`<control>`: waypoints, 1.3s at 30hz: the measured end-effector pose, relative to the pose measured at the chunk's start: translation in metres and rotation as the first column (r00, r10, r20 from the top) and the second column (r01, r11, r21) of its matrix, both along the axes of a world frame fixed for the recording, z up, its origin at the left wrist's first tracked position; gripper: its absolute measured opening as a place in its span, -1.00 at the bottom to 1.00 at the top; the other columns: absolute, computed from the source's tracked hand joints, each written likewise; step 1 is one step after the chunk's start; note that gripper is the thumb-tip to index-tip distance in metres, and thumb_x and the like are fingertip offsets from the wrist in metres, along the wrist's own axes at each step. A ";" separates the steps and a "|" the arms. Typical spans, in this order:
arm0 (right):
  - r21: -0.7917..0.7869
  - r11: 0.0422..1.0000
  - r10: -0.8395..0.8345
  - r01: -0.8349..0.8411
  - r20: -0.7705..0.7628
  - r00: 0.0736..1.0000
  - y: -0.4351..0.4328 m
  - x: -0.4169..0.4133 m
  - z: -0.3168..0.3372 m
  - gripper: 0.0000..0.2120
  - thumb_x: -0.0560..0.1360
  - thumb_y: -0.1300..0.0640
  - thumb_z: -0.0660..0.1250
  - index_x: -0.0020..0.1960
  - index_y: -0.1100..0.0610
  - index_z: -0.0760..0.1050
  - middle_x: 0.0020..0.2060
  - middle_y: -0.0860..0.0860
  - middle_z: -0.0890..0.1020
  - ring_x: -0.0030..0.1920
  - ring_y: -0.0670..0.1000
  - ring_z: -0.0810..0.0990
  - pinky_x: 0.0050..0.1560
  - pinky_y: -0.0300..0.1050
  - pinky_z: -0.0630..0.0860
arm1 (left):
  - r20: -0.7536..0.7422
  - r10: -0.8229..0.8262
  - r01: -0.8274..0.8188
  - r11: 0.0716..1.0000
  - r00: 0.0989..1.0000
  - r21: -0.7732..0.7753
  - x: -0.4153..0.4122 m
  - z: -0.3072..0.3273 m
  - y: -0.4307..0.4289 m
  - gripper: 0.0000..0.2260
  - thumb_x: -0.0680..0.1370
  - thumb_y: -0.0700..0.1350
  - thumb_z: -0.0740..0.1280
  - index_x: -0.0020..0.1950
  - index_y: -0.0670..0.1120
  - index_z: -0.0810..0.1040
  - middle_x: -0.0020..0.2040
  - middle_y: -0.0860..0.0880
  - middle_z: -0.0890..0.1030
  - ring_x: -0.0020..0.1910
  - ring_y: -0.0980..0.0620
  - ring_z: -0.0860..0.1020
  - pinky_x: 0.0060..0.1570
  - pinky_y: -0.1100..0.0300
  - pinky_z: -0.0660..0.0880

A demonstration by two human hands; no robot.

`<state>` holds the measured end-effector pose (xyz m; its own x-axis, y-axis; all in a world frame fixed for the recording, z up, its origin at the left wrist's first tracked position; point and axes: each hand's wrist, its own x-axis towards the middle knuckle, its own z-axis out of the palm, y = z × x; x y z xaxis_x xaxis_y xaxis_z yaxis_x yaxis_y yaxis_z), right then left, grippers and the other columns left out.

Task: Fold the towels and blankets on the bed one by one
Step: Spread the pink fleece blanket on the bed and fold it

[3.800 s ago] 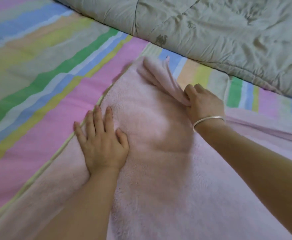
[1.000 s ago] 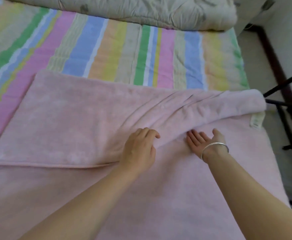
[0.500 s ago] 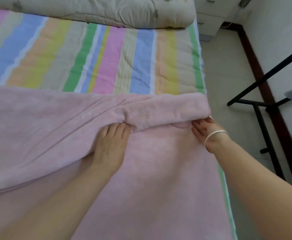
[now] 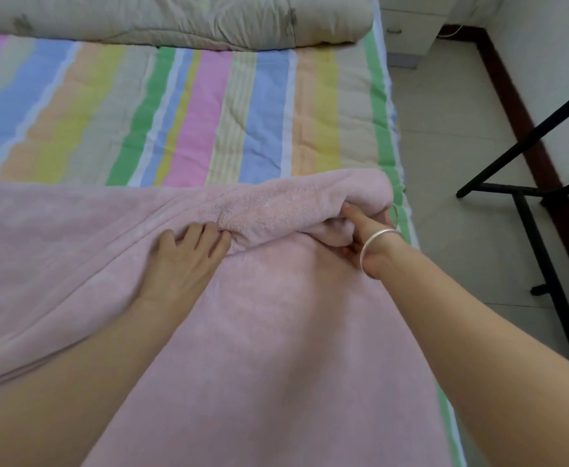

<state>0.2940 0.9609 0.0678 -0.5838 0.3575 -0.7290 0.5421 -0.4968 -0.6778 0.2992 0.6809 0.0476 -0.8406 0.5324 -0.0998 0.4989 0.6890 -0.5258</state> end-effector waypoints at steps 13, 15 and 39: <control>-0.178 0.961 -0.231 0.213 -0.083 0.969 0.003 0.007 0.017 -0.67 0.52 0.07 0.33 -0.33 0.02 0.26 -0.68 -0.12 0.25 -0.71 -0.19 0.21 -0.69 -0.42 0.23 | 0.551 0.115 -0.443 0.737 0.826 0.510 -0.015 0.025 -0.004 -0.65 0.39 -0.19 0.25 0.13 0.08 0.46 -0.06 -0.11 0.62 -0.06 -0.23 0.57 -0.22 0.08 0.43; -0.095 0.982 -0.166 0.163 -0.032 0.986 0.011 0.025 0.021 -0.68 0.52 0.03 0.33 -0.33 0.03 0.29 -0.68 -0.12 0.27 -0.72 -0.19 0.22 -0.70 -0.43 0.18 | 0.626 0.051 -0.494 0.666 0.778 0.559 -0.005 0.025 -0.012 -0.66 0.30 -0.10 0.21 0.05 0.13 0.49 -0.09 -0.06 0.65 -0.08 -0.21 0.58 -0.16 0.04 0.51; 0.483 0.872 -0.028 0.079 -0.112 0.993 0.021 0.135 0.019 -0.77 0.47 0.17 0.43 0.08 0.22 0.50 -0.25 0.00 0.57 -0.34 -0.12 0.53 -0.45 -0.37 0.49 | 0.279 -0.060 0.043 0.997 0.958 0.069 0.082 0.021 -0.017 -0.13 0.44 -0.17 0.35 0.57 -0.19 -0.16 0.41 -0.06 0.33 0.19 -0.08 0.39 0.08 0.04 0.35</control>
